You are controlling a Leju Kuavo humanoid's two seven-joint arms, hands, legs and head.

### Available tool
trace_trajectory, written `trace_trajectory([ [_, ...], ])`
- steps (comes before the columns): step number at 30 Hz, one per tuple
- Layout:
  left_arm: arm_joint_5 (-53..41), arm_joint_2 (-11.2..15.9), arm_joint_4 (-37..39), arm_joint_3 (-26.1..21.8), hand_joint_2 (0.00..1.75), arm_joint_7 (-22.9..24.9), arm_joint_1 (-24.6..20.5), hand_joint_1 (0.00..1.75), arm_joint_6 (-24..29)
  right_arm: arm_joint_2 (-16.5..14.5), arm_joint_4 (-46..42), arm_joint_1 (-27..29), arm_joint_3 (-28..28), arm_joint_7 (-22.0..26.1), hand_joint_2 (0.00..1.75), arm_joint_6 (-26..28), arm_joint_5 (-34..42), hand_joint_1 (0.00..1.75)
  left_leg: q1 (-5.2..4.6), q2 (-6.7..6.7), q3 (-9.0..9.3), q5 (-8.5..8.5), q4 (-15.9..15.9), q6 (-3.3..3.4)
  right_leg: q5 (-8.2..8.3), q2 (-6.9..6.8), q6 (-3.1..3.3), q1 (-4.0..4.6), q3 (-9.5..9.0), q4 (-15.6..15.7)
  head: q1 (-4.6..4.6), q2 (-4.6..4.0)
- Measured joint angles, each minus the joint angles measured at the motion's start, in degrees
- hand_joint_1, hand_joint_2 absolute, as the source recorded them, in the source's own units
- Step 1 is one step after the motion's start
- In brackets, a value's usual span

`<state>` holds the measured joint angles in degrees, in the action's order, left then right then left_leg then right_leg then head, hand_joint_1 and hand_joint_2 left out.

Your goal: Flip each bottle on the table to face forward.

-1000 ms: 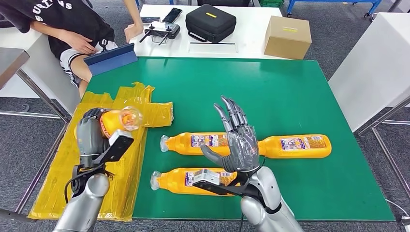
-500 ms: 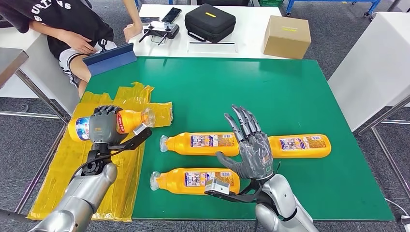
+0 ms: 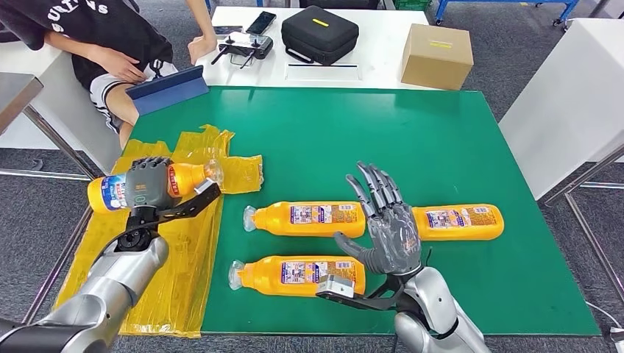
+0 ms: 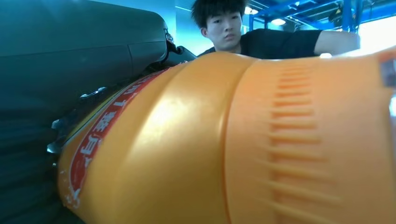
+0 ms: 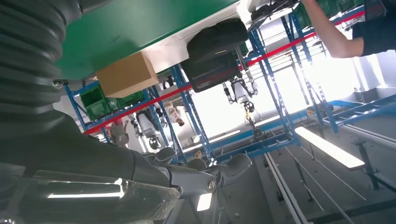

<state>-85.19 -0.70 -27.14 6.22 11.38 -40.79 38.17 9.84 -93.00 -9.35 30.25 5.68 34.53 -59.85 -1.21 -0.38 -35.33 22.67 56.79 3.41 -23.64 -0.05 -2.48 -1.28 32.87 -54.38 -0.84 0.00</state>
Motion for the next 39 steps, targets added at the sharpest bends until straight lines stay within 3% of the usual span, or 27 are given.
trace_trajectory([
  [1,0.2,0.1,0.6,-0.1,1.75,-0.1,-0.4,0.14,-0.4,0.1,0.0,0.0,0.0,0.0,1.75,0.0,0.0,0.0,0.0,0.0,0.0,0.0,0.0,0.0,0.0,0.0,0.0,0.0,0.0,0.0,-0.01,0.0],
  [2,0.6,0.3,1.1,-0.2,1.75,-0.5,-0.8,0.0,-0.7,0.1,0.0,0.0,0.0,0.0,1.75,0.0,0.0,0.0,0.0,0.0,0.0,0.0,0.0,0.0,0.0,0.0,0.0,0.0,0.0,0.0,0.0,0.0],
  [13,8.3,-0.3,4.2,-3.8,1.75,-10.0,-1.6,0.0,-5.5,0.4,0.8,-0.6,-1.2,-0.9,1.75,-3.3,0.4,0.0,-0.01,-0.01,0.0,0.0,0.0,0.0,0.0,0.0,0.0,0.0,-0.01,0.0,0.0,0.0],
  [23,20.6,-3.6,3.5,-7.4,1.75,-23.9,2.2,0.0,-9.5,1.1,4.6,-3.1,-4.1,-4.9,1.75,-13.7,-5.7,0.0,-0.04,-0.05,0.01,0.0,0.0,0.01,0.0,-0.02,-0.01,-0.01,-0.05,0.0,0.0,0.0],
  [32,32.8,-5.6,-1.1,-8.6,1.75,-31.0,7.8,0.0,-16.6,4.1,8.0,-4.9,-6.3,-5.1,1.75,-22.2,-12.1,0.0,-0.06,-0.05,0.02,0.0,0.0,0.01,0.0,-0.02,-0.01,-0.02,-0.04,0.0,0.02,0.0],
  [36,45.2,-6.3,-6.5,-8.7,1.75,-35.4,12.1,0.0,-25.0,7.7,9.3,-5.0,-8.0,-3.3,1.75,-27.3,-15.6,0.0,-0.07,-0.09,0.02,0.01,0.0,0.02,0.0,-0.03,-0.01,-0.02,-0.05,0.0,0.0,0.0],
  [39,51.2,-6.6,-11.8,-8.4,1.75,-36.4,16.0,0.0,-27.6,10.6,9.9,-4.5,-10.2,-2.2,1.75,-30.3,-16.2,0.0,-0.1,-0.08,0.02,0.02,0.0,0.03,-0.01,-0.03,-0.02,-0.06,-0.03,0.0,0.01,0.0],
])
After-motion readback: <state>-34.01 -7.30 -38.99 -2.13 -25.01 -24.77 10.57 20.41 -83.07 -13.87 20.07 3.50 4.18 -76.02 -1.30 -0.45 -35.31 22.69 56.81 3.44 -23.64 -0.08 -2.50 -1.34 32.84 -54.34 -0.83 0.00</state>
